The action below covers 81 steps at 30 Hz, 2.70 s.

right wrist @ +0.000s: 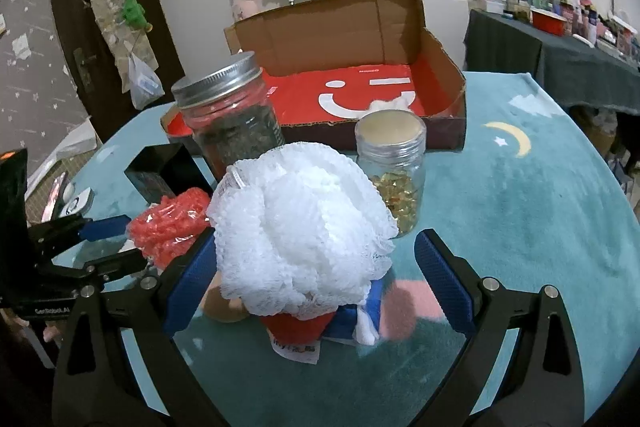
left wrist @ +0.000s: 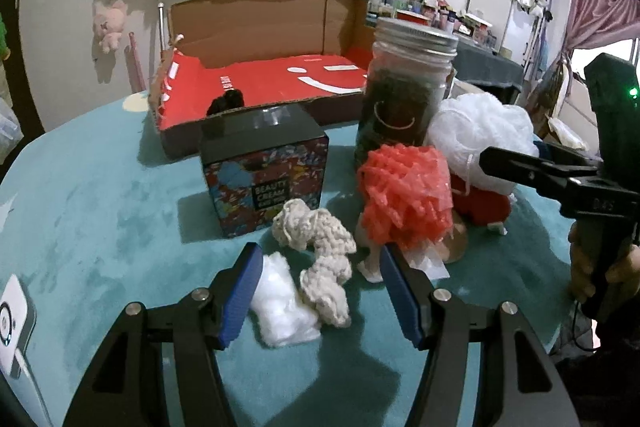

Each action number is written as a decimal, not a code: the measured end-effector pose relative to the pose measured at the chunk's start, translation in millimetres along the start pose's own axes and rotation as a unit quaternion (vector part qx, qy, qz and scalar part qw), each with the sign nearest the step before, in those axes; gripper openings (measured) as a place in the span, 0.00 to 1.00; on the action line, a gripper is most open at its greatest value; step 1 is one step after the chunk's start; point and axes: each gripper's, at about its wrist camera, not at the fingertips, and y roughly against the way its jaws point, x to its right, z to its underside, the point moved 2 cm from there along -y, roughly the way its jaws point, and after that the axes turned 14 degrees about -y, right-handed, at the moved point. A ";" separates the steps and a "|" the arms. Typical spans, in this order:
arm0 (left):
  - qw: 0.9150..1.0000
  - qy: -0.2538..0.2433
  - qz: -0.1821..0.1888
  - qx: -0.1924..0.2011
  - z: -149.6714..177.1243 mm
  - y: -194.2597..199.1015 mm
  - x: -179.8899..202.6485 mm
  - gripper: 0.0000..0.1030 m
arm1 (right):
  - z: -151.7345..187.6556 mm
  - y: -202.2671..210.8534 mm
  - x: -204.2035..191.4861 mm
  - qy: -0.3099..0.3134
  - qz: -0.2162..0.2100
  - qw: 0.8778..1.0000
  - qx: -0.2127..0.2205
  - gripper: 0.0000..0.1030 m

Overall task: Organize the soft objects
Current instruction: 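Grasp the cream crochet scrunchie with the left tool while the right tool grasps the white mesh pouf, then carry the crochet scrunchie with the left tool while the right tool carries the mesh pouf into the box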

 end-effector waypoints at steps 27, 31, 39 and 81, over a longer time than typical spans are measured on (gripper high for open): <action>0.999 -0.011 0.005 0.047 -32.4 35.8 2.4 0.18 | -9.4 50.5 -24.6 0.041 -0.059 0.996 0.058 0.44; 0.999 -0.011 0.008 0.052 -36.3 35.3 3.5 0.18 | -9.8 50.8 -25.3 0.042 -0.056 0.996 0.059 0.44; 0.998 -0.009 0.009 0.061 -39.7 36.2 1.6 0.18 | -10.9 55.0 -20.5 0.035 -0.053 0.996 0.060 0.44; 0.994 -0.014 0.012 -0.108 -210.2 -189.3 -146.9 0.18 | -239.3 -205.4 -7.3 0.091 0.090 0.986 -0.103 0.44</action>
